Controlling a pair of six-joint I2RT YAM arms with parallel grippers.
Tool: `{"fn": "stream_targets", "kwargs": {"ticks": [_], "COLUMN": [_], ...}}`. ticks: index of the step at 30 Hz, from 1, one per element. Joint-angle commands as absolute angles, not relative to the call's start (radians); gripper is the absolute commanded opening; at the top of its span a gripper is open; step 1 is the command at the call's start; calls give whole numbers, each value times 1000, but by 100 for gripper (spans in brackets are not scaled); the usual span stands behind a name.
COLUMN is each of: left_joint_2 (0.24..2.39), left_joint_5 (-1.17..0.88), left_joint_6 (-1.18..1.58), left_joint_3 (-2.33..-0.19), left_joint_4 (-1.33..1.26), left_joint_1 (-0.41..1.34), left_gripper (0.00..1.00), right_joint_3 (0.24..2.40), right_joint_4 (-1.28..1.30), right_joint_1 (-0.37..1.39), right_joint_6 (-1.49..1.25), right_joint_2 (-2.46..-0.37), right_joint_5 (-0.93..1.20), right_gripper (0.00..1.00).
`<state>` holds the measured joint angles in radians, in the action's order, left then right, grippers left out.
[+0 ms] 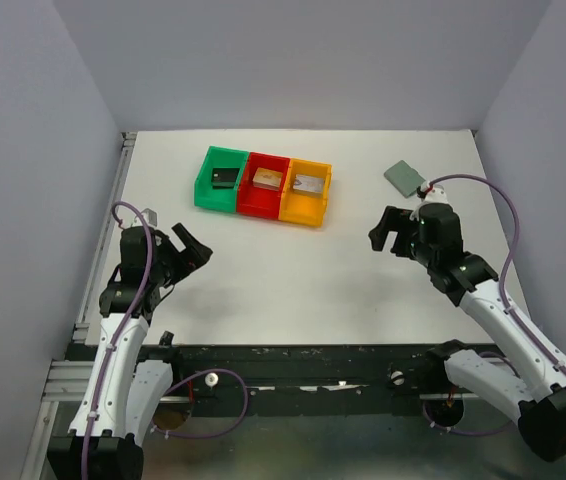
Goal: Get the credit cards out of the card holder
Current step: Open the card holder at the center of the board.
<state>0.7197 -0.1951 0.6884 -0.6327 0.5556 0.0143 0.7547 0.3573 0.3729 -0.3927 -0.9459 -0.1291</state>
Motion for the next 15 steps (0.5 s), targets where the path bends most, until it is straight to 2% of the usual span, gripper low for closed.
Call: {"fn": "stream_targets", "kwargs": {"ticks": [1, 15], "left_joint_2": [687, 643], "left_joint_5": [-212, -215], "left_joint_6": [669, 654], "left_joint_3": [-620, -581], "left_joint_4": [585, 531], "left_joint_1": [9, 9], "left_gripper": [99, 99], "right_joint_3": [735, 784], "right_joint_4": [325, 383], "right_joint_1": [371, 374], "right_joint_6": [-407, -417], "right_joint_2": [-911, -1005], "right_joint_5": [-106, -193], "right_gripper": [100, 98]}}
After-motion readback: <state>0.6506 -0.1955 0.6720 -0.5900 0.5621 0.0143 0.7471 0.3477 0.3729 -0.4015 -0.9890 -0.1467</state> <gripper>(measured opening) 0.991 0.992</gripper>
